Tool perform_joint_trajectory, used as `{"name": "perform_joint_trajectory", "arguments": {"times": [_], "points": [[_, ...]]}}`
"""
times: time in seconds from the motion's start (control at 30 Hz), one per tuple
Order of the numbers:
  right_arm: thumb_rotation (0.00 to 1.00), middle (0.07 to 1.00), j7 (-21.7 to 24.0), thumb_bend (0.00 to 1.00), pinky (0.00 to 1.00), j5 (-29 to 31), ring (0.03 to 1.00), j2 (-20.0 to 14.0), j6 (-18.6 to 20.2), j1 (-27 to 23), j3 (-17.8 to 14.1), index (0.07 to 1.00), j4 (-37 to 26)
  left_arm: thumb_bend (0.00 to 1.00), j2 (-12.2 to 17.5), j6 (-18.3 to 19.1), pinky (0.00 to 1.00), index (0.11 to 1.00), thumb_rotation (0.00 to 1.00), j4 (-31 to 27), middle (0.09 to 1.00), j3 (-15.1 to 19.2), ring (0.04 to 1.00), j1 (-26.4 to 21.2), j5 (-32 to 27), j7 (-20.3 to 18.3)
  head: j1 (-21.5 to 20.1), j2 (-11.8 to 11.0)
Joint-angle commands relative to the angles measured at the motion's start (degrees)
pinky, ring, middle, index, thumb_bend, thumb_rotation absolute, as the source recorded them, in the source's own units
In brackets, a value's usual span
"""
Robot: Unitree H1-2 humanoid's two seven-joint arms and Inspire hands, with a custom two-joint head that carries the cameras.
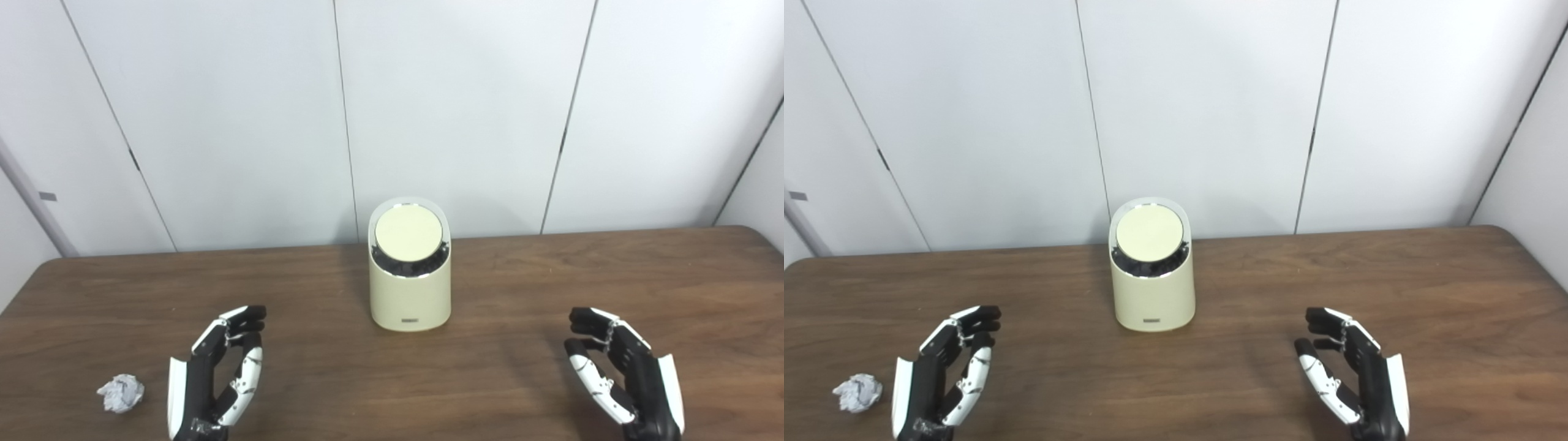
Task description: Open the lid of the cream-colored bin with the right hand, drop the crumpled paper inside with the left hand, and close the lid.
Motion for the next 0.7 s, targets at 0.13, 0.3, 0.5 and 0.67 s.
{"name": "perform_joint_trajectory", "arguments": {"times": [0.13, 0.3, 0.5, 0.67], "points": [[0.62, 0.838, 5.45, 0.61, 0.77, 2.35, 0.833, -2.14, 9.47, -8.25, 1.10, 0.822, -6.21, 0.21, -0.52, -0.74, 0.58, 0.687, 0.46, 2.41, 0.697, -0.32, 0.662, -0.30, 0.49, 0.46, -0.27, -0.05], [0.72, 0.887, 7.93, 0.77, 0.83, -1.13, 0.891, -4.37, 16.05, -15.96, 2.80, 0.877, -6.99, 0.20, -0.64, -0.79, 0.58, 0.690, 0.46, 2.71, 0.698, -0.59, 0.662, -0.58, 1.46, 0.67, 0.03, -0.14], [0.76, 0.905, 9.96, 0.87, 0.81, -4.28, 0.892, -4.70, 24.02, -24.45, 5.04, 0.883, -6.81, 0.21, -1.05, -0.14, 0.57, 0.687, 0.47, 2.65, 0.705, -0.90, 0.666, -0.75, 1.67, 0.61, 0.64, -0.32], [0.70, 0.905, 9.39, 0.90, 0.77, -4.70, 0.880, -3.61, 26.32, -29.27, 6.03, 0.882, -4.03, 0.21, -1.35, 0.39, 0.56, 0.688, 0.47, 2.35, 0.706, -1.21, 0.667, -0.78, 2.47, 0.59, 1.36, -0.12]]}}
